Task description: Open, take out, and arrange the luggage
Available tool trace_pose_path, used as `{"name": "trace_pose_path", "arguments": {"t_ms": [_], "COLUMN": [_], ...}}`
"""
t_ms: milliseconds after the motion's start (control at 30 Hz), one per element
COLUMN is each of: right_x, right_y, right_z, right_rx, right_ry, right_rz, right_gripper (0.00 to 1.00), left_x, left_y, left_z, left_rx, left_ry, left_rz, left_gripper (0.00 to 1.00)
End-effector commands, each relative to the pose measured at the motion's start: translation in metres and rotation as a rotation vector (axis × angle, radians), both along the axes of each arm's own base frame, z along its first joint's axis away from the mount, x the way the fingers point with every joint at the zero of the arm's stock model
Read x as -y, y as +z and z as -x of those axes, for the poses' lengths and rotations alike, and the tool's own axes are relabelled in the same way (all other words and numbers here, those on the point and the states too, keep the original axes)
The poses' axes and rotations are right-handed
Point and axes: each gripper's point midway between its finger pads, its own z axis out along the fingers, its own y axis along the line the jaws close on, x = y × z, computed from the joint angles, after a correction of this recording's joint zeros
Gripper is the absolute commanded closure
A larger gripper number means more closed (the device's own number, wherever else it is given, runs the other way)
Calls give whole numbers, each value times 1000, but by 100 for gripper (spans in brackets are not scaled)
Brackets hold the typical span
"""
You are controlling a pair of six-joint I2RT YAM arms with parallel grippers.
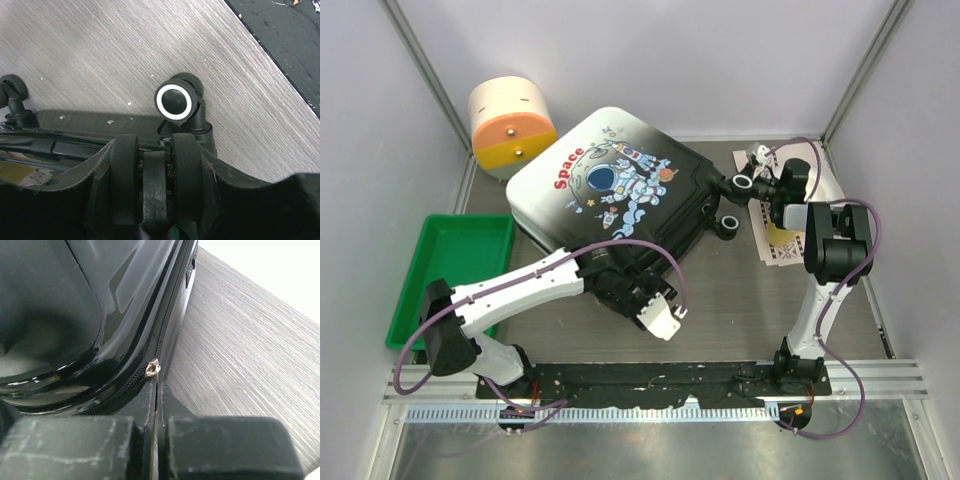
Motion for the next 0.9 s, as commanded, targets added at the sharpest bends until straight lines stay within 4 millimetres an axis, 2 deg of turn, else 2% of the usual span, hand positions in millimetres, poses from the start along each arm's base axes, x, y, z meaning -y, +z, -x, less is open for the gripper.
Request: {"name": "trace_pose_path", "arguments": {"t_ms": [0, 33, 67, 133, 167, 200, 233, 267, 333, 367, 400, 467, 500, 533, 567, 600, 633, 667, 700, 733, 767, 800, 833, 867], "right_x": [2, -2, -3, -6, -7, -7, -8, -9, -11, -12, -14, -19, -21, -24, -28, -31, -30, -42, -45, -47, -49, -54, -55, -56], "right_y": [51, 42, 38, 29, 27, 22, 21, 20, 15, 11, 14, 9, 12, 9, 8, 7, 7, 7, 7, 7, 6, 5, -1, 4], "right_z": [-39, -34, -29, -19, -13, -8, -5, 1, 9, 15, 20, 30, 35, 41, 45, 50, 54, 61, 64, 72, 77, 85, 95, 101], "right_rx": [146, 105, 97, 49, 57, 38, 32, 24, 3, -11, 4, -6, 8, 0, 4, 1, 5, 12, 10, 4, 1, -2, -10, 43], "right_ry": [-115, -102, -86, -67, -62, -59, -55, -53, -47, -45, -36, -25, -18, -10, 0, 7, 8, 39, 42, 47, 55, 74, 87, 103], "right_rz": [8, 15, 28, 40, 55, 61, 66, 69, 79, 84, 99, 108, 115, 118, 122, 126, 133, 135, 137, 136, 137, 143, 154, 180], "right_gripper": [99, 99, 99, 99, 99, 99, 99, 99, 99, 99, 99, 99, 99, 99, 99, 99, 99, 99, 99, 99, 99, 99, 99, 99], "left_x": [-108, -101, -85, -66, -44, -38, -30, -14, -9, -2, -15, -32, -66, -81, -102, -149, -173, -197, -245, -266, -283, -310, -322, -332], "left_y": [-29, -25, -16, 0, 23, 35, 49, 77, 109, 139, 157, 187, 192, 200, 188, 191, 187, 166, 166, 161, 146, 143, 142, 132], "left_z": [54, 49, 39, 26, 16, 11, 4, -8, -24, -41, -65, -107, -144, -161, -173, -191, -201, -203, -207, -210, -209, -209, -212, -213], "left_rx": [-224, -213, -196, -201, -201, -243, -257, -263, -406, -454, -602, -667, -658, -723, -760, -762, -808, -848, -831, -818, -832, -802, -774, -755], "left_ry": [45, 82, 180, 302, 353, 460, 519, 566, 734, 797, 946, 1113, 1286, 1423, 1538, 1700, 1828, 1947, 2077, 2143, 2221, 2293, 2308, 2349], "left_rz": [-460, -434, -368, -279, -171, -128, -70, 41, 152, 265, 344, 501, 580, 657, 674, 772, 833, 837, 937, 985, 996, 1048, 1087, 1084], "left_gripper": [83, 72, 50, 30, 16, 1, 0, 0, 0, 0, 0, 0, 0, 0, 0, 0, 1, 5, 7, 8, 11, 11, 12, 9]}}
